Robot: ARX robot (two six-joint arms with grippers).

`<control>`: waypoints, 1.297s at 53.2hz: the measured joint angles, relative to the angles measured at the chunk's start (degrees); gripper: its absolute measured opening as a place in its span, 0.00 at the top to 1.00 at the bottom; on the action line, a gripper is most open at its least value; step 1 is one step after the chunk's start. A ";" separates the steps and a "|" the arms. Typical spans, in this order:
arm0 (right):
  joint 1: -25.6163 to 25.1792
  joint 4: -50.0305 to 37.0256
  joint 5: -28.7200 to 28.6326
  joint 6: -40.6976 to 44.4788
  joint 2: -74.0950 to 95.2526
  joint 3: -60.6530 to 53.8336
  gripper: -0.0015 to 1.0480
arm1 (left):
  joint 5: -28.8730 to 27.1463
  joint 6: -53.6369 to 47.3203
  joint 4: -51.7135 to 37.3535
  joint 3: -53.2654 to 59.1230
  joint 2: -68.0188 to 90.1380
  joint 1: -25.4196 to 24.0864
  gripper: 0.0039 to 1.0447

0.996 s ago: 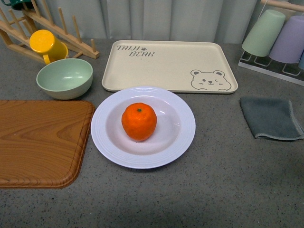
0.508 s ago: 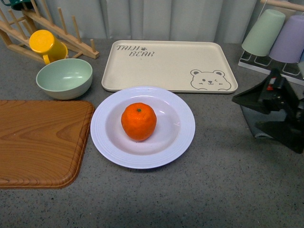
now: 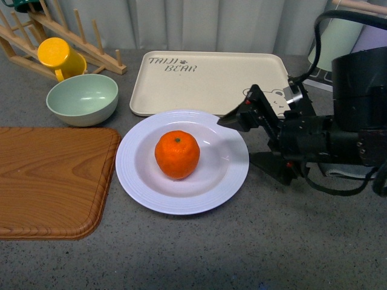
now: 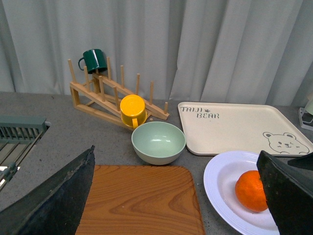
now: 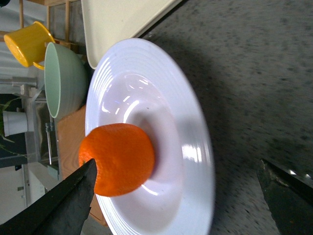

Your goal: Place orange and plate with both arms

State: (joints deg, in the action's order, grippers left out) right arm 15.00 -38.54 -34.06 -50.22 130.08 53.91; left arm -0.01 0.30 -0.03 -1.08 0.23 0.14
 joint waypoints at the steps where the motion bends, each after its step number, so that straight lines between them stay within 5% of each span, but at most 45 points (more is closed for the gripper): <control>1: 0.39 -0.09 0.24 -0.57 0.37 0.50 0.09 | 0.00 0.00 0.00 0.00 0.00 0.00 0.06; 9: 2.80 1.33 1.55 -3.91 2.99 3.72 0.09 | 0.00 0.00 0.00 0.00 0.00 0.00 0.06; 20: 3.76 4.07 2.95 -3.96 4.39 4.66 0.48 | 0.00 0.00 0.00 0.00 0.00 0.00 0.06; 39: 3.50 2.32 1.09 -4.13 4.31 4.26 0.97 | 0.00 0.00 0.00 0.00 0.00 0.00 0.06; 54: 2.14 -8.02 -0.90 -6.93 4.00 -0.35 0.98 | 0.00 0.00 0.00 0.00 0.00 0.00 0.06; 69: -2.95 -34.91 1.07 -20.83 4.50 -5.79 0.99 | 0.00 0.00 0.00 0.00 0.00 0.00 0.06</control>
State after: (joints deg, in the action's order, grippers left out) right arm 12.05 -73.45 -32.99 -71.05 134.58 48.12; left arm -0.01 0.30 -0.03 -1.08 0.23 0.14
